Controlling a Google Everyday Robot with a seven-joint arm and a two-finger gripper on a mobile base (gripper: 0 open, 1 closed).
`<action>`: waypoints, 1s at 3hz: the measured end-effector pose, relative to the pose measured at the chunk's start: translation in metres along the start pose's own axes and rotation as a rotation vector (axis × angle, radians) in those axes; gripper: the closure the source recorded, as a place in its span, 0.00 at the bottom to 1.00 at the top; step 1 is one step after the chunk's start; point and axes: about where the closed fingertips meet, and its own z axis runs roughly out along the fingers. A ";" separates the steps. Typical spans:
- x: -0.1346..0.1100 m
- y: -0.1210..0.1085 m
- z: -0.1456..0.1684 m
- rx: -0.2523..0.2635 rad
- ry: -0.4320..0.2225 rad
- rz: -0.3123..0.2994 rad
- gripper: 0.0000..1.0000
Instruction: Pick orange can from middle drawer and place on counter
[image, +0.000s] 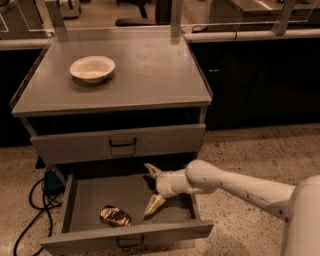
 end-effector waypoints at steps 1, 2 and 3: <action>0.003 0.007 0.014 -0.013 -0.013 0.017 0.00; 0.002 0.006 0.011 -0.020 0.048 0.017 0.00; 0.004 0.007 0.007 -0.032 0.213 -0.024 0.00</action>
Offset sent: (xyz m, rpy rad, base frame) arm -0.0007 0.0053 -0.0061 -0.1263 0.0305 -0.0383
